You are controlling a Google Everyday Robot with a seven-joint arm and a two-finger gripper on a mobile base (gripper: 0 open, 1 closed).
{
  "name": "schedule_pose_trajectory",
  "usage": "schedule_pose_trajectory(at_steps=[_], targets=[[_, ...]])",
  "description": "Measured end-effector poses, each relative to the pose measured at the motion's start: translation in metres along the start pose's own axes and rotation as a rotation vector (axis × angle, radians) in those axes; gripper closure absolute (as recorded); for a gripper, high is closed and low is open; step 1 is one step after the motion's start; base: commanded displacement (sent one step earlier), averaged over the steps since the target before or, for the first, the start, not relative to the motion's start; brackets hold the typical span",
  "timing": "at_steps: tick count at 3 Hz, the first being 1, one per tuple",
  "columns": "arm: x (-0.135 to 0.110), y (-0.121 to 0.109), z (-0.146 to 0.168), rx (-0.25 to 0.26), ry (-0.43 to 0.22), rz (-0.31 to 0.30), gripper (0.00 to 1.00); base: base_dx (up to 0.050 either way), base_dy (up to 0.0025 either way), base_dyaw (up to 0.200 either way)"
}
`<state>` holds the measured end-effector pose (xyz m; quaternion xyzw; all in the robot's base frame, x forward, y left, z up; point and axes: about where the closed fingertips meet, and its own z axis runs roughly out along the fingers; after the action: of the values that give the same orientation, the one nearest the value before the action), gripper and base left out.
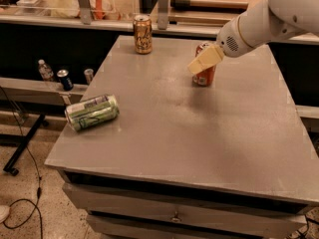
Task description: Move coke can near green can
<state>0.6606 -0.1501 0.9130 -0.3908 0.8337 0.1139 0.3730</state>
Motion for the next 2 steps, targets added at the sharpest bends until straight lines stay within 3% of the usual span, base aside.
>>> schedule_pose_trajectory(at_steps=[1,2], targets=[[-0.0010,-0.0016,0.0079,-0.017,-0.006,0.002,0.08,0.000,0.00000,0.000],[-0.0015,-0.0023,0.0126,-0.031,-0.013,0.003,0.25,0.000,0.00000,0.000]])
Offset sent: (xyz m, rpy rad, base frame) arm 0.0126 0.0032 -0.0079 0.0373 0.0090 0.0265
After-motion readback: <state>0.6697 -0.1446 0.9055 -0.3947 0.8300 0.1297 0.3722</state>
